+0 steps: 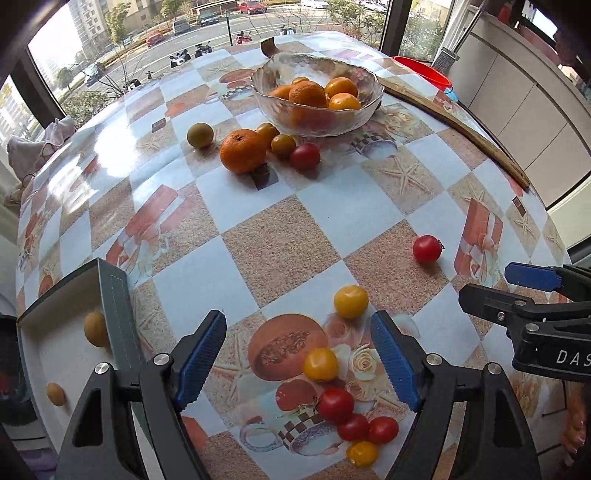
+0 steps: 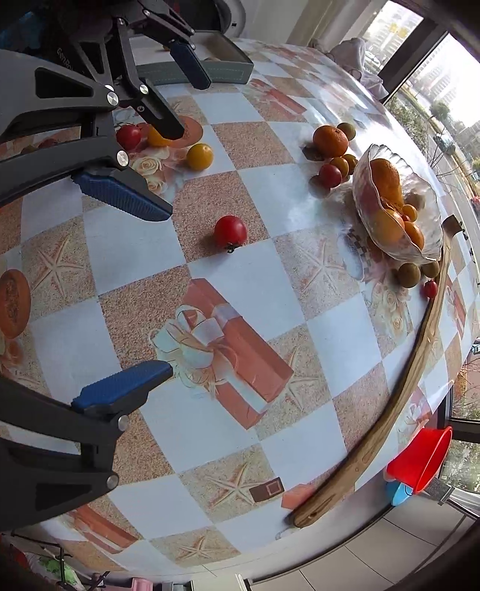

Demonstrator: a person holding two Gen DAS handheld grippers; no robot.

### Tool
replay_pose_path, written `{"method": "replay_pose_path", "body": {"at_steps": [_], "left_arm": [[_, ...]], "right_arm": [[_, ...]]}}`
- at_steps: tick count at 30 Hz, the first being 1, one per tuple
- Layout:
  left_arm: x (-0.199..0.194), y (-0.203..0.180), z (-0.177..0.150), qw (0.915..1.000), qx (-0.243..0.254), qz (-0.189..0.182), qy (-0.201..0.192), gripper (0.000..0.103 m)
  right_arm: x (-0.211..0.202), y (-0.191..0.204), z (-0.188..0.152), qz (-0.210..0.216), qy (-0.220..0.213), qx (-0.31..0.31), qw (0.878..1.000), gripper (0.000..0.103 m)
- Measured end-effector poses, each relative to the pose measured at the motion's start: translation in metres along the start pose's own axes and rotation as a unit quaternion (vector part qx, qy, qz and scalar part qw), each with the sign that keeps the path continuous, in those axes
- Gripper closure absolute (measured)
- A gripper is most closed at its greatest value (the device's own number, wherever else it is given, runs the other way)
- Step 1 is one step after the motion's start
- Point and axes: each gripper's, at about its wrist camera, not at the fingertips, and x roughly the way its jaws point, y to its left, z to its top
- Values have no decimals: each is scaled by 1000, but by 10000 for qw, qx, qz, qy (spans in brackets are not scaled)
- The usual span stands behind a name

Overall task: Organize fruits
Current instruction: 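Grasp a yellow cherry tomato with the left tool while the right grasps a red one, then carry both cherry tomatoes into the grey tray and open both tools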

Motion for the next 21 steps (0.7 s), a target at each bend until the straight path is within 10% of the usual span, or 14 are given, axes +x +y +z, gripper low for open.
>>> {"method": "replay_pose_path", "body": {"at_steps": [21], "left_arm": [[15, -24, 5, 9996, 155, -230, 23, 80]], "right_arm": [[28, 28, 39, 579, 270, -810, 9947, 74]]}}
